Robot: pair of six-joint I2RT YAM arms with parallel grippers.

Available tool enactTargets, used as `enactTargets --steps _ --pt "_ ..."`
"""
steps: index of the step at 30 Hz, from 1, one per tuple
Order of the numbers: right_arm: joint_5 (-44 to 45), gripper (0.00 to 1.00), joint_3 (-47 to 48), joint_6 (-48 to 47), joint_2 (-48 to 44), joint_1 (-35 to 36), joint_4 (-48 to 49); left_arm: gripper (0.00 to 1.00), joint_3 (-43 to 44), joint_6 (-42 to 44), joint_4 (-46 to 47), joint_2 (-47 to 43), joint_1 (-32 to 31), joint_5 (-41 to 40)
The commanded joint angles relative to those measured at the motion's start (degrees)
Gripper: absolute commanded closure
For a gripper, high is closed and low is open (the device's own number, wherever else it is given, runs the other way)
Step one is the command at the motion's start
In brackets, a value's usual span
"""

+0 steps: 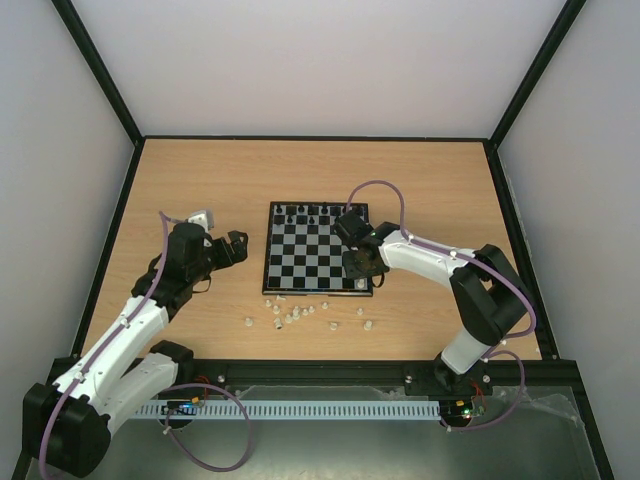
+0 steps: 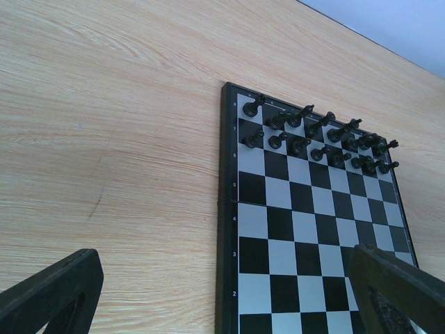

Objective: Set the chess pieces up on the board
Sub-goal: Place the chess piece on the chessboard.

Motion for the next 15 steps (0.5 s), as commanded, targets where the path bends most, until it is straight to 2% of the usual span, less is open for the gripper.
enactTargets --steps 1,6,10,13,15 --pt "0.1 0.73 -0.4 -0.6 0.5 -0.2 -1.4 0.00 -0.5 0.2 0.9 -0.1 -0.2 -0.4" --pt "1.0 0.65 0.7 -0.6 -1.4 -0.3 -2.7 0.00 -0.3 0.1 0.7 -0.3 -0.2 -0.5" --pt "-0.2 0.59 1.3 -0.6 -6.4 -0.2 -3.9 0.00 -0.1 0.1 0.4 -0.5 -0.3 -0.6" --pt "-1.5 0.59 0.4 -0.2 -11.1 0.6 -5.3 0.01 0.2 0.2 0.0 -0.6 -0.2 -0.6" --pt "-1.6 0.62 -0.7 0.4 -14.1 1.7 -6.8 0.01 0.4 0.2 -0.2 -0.8 -0.2 -0.8"
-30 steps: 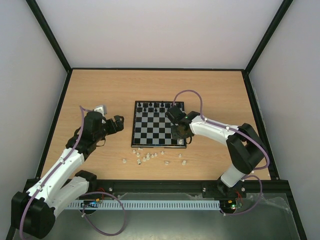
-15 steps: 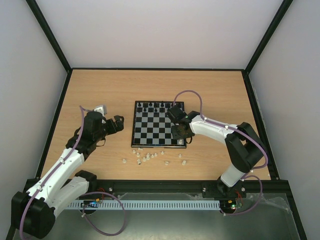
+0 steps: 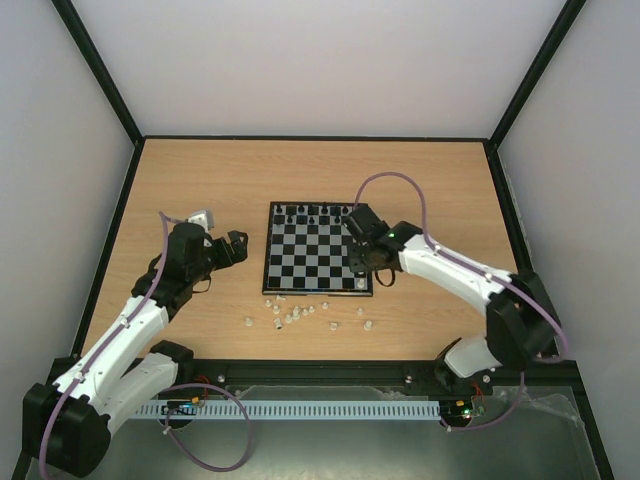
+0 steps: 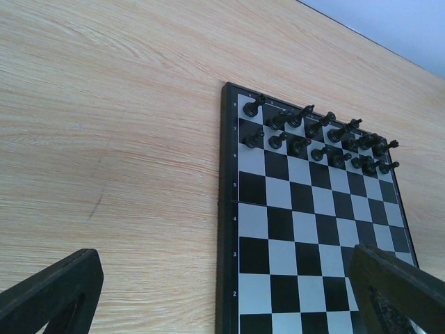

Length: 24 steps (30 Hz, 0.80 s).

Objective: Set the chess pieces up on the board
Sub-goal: Place the chess piece on the chessboard, then pick up the chess piece at the center of the board.

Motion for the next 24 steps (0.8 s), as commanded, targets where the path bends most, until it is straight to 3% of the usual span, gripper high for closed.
enactTargets --steps 1,9,24 --pt "-0.9 0.63 -1.6 1.2 -7.4 2.3 -6.0 0.01 0.5 0.1 -0.3 -0.8 -0.2 -0.9" --pt "-1.2 0.66 -9.4 7.4 -12.3 10.2 -7.4 0.00 1.3 -0.1 -0.8 -1.0 -0.2 -0.9" --pt "-1.2 0.70 -11.8 11.7 -6.0 14.3 -6.0 0.01 1.2 -0.1 -2.3 -3.0 -0.2 -1.0"
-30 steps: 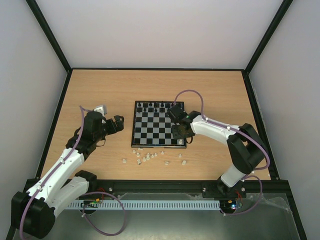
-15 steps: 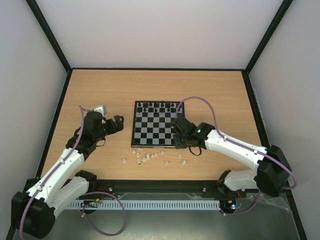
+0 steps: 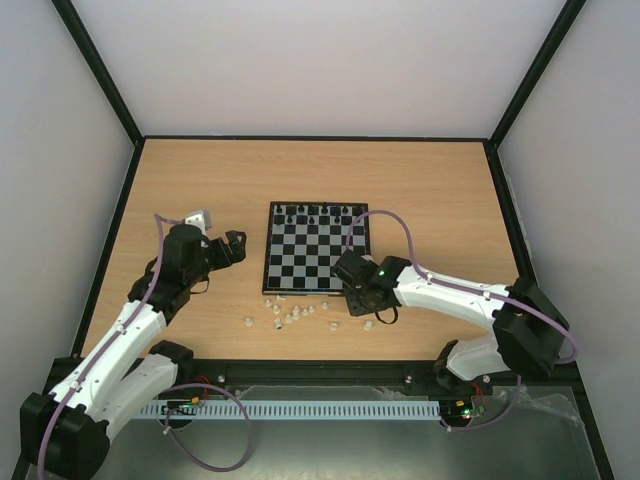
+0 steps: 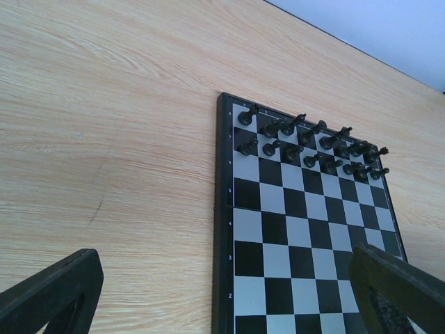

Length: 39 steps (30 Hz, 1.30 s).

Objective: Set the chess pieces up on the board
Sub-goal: Pick up the chess piece at the center of the board.

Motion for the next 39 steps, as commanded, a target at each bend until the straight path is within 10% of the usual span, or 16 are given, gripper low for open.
enactTargets --steps 1,39 --pt "-0.5 0.71 -1.3 1.7 1.3 1.0 -0.9 0.01 1.2 0.0 -1.5 -0.6 -0.2 -0.5" --pt "1.8 0.92 9.3 -1.5 4.6 1.1 -2.8 0.00 -0.2 -0.4 -0.3 -1.0 -0.2 -0.3"
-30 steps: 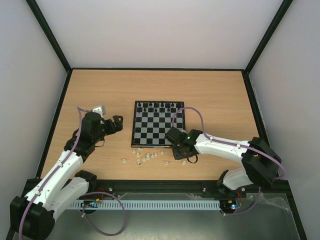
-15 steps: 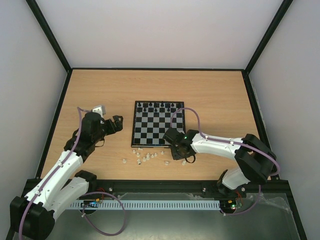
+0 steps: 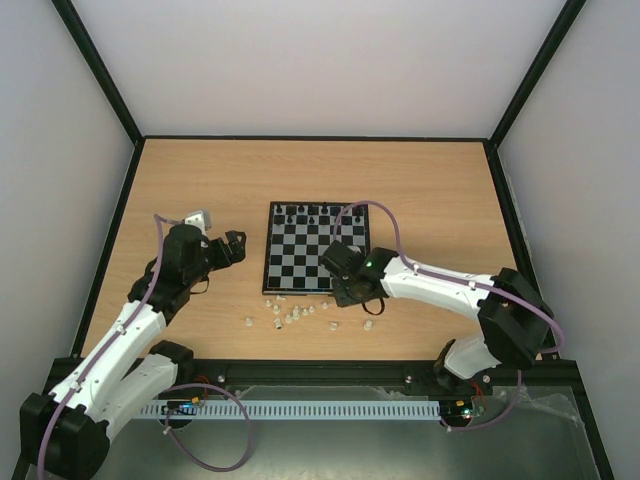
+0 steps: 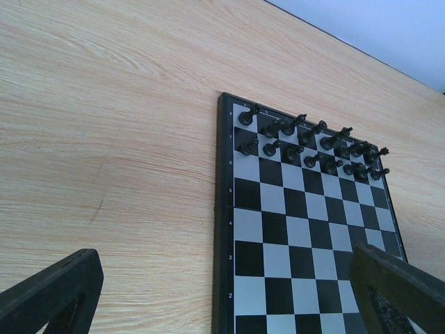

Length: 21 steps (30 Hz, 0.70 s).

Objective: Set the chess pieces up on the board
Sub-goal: Pick up the chess piece at the center of the board, then place the chess piece on the chessboard.

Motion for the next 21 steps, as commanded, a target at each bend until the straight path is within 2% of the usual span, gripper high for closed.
enactTargets --steps 1,8,13,21 --pt "2.5 0.92 6.4 -1.9 -0.5 0.3 -5.5 0.01 -0.3 -0.3 -0.1 -0.9 -0.2 -0.2" --pt "1.7 0.92 11.7 -6.4 4.8 -3.9 -5.1 0.01 -0.5 -0.5 -0.2 -1.1 -0.2 -0.1" --pt "0.8 0.92 13.3 -8.6 8.0 -7.4 -4.2 0.01 -0.4 -0.4 -0.2 -1.0 -0.2 -0.1" --pt "-0.5 0.93 13.7 -10.0 11.8 -9.3 -2.0 0.01 -0.5 -0.4 0.1 -0.8 -0.2 -0.2"
